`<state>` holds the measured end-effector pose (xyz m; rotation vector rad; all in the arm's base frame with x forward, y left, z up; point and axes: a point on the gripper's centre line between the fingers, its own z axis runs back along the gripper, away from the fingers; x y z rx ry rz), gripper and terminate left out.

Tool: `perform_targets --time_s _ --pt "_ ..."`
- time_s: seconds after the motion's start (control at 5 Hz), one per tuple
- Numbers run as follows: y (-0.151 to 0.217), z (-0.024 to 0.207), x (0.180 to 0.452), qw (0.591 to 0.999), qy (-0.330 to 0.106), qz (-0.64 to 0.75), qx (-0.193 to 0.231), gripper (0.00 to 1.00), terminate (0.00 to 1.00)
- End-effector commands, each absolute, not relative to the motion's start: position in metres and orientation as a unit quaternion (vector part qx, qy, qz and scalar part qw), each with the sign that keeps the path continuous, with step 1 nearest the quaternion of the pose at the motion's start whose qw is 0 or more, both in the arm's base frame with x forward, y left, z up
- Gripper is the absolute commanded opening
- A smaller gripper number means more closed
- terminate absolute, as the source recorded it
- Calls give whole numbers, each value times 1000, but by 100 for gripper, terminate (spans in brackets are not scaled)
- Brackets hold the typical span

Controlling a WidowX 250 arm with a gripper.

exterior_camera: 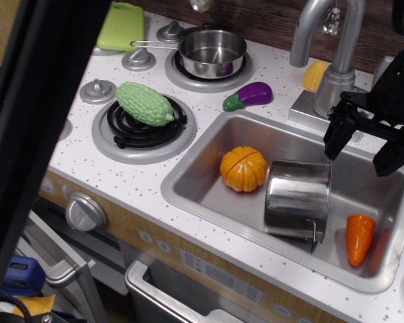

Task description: Flip pot upright in sink

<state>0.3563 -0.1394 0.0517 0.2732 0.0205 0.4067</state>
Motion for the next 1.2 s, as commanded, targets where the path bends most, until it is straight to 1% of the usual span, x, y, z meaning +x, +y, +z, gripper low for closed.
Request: perform_targets --time_s 0.0,0.2,0.4,0.6,0.8,1.0 --pt "-139 52 356 970 10 201 135 100 0" --pt "-139 45 360 965 21 198 173 100 0" --pt "-141 40 362 960 20 185 209 100 0" --pt "-143 38 363 956 22 183 228 100 0" --pt "-139 32 361 953 35 169 251 100 0" --pt "-136 31 356 948 44 155 275 100 0"
